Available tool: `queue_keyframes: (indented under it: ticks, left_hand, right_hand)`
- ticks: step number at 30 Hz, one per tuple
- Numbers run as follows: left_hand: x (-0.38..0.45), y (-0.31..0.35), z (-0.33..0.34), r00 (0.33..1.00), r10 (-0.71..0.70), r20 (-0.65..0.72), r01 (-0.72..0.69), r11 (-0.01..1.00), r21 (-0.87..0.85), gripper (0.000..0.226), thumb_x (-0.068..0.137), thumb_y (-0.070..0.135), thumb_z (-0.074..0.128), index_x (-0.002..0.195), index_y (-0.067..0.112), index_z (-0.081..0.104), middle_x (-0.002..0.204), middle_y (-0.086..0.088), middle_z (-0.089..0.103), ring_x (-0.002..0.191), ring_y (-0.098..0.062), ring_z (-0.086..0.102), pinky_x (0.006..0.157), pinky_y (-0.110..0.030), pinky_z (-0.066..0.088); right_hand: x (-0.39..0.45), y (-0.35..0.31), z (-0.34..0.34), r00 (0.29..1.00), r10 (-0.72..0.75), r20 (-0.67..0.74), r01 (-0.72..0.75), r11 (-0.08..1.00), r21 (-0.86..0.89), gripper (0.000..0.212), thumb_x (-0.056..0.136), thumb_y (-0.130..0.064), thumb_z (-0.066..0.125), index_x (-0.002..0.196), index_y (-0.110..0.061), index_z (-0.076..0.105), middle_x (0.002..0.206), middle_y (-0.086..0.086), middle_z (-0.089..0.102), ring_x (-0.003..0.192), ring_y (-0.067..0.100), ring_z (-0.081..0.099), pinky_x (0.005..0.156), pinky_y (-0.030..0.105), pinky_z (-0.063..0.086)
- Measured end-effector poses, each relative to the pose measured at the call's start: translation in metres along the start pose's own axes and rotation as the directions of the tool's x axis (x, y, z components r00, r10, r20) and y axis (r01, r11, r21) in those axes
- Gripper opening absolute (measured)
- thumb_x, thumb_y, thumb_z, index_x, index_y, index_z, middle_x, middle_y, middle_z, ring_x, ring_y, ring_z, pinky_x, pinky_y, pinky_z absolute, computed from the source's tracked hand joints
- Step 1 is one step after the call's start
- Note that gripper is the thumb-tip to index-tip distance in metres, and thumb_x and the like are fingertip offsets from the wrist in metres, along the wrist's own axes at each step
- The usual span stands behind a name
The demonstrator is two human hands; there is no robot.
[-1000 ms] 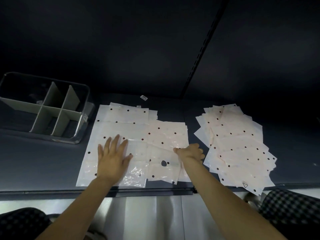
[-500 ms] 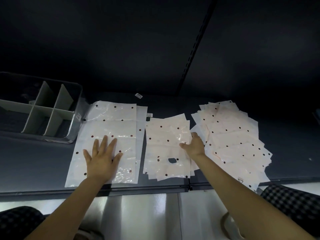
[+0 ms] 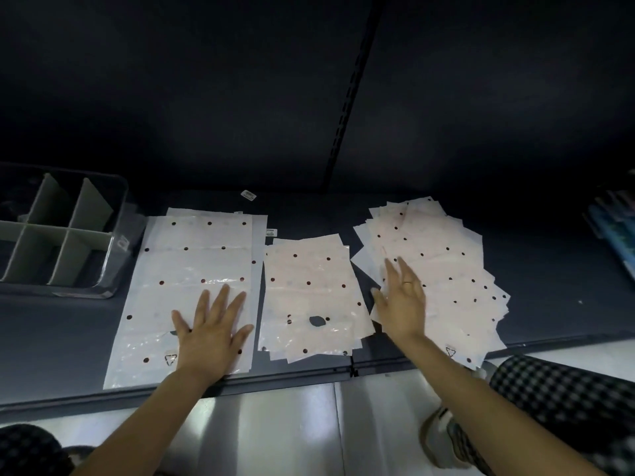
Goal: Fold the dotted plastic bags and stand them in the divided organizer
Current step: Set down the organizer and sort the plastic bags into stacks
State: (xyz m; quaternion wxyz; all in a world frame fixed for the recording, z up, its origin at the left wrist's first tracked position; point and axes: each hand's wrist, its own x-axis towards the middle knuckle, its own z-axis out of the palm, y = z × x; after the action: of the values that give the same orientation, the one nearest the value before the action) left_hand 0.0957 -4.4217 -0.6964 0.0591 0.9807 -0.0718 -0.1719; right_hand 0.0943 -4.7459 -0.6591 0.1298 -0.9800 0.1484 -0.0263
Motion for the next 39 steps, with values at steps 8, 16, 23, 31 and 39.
queue_keyframes:
  ticks: [8,16,23,31,39]
  left_hand:
    - [0.001,-0.003,-0.012,1.0,-0.002,-0.011,0.0,0.994,-0.11,0.062,0.093,0.06,0.028,0.148,0.041,0.009,0.159,0.009,-0.005,0.146,-0.02,-0.007,0.111,-0.058,0.004]
    - [-0.013,0.072,-0.049,0.949,0.244,-0.199,-0.314,0.731,-0.606,0.053,0.091,0.04,0.055,0.141,0.029,0.04,0.142,0.008,0.044,0.129,-0.012,0.042,0.108,-0.027,0.034]
    - [0.0,0.111,-0.06,0.984,0.176,0.031,-0.056,0.47,-0.881,0.09,0.08,0.015,0.073,0.149,0.024,0.016,0.138,0.009,0.04,0.129,-0.013,0.038,0.095,-0.02,0.035]
    - [0.016,0.067,-0.046,0.997,-0.078,-0.026,0.023,0.573,-0.819,0.083,0.083,-0.002,0.064,0.147,0.031,0.023,0.147,0.002,0.038,0.122,-0.027,0.046,0.073,-0.013,0.042]
    - [-0.001,0.081,-0.027,0.984,-0.169,-0.048,0.04,0.479,-0.877,0.047,0.091,0.007,0.057,0.135,0.02,0.048,0.138,-0.003,0.047,0.116,-0.019,0.048,0.086,-0.011,0.041]
  right_hand:
    - [0.001,0.076,-0.02,0.969,0.24,0.058,-0.238,0.971,-0.031,0.037,0.096,-0.032,0.049,0.124,-0.009,0.058,0.129,0.011,0.053,0.118,0.03,0.045,0.082,0.036,0.045]
    - [0.0,-0.008,-0.031,0.997,0.048,-0.064,-0.033,0.976,0.216,0.034,0.099,-0.028,0.042,0.09,-0.004,0.065,0.097,0.013,0.06,0.093,0.029,0.054,0.066,0.03,0.034]
    - [-0.01,-0.087,-0.018,0.874,-0.19,0.447,-0.237,0.636,0.734,0.038,0.098,-0.039,0.042,0.119,-0.015,0.063,0.101,-0.004,0.065,0.083,0.007,0.062,0.073,0.014,0.051]
    - [0.014,0.06,-0.019,0.968,0.206,0.147,-0.212,0.977,0.03,0.066,0.094,-0.049,0.045,0.148,-0.018,0.025,0.156,0.005,0.02,0.143,0.024,0.015,0.115,0.035,0.021]
    - [-0.004,0.097,-0.009,0.969,0.244,-0.035,-0.238,0.964,0.118,0.029,0.097,-0.023,0.05,0.122,-0.017,0.063,0.137,0.003,0.053,0.128,0.024,0.042,0.099,0.036,0.04]
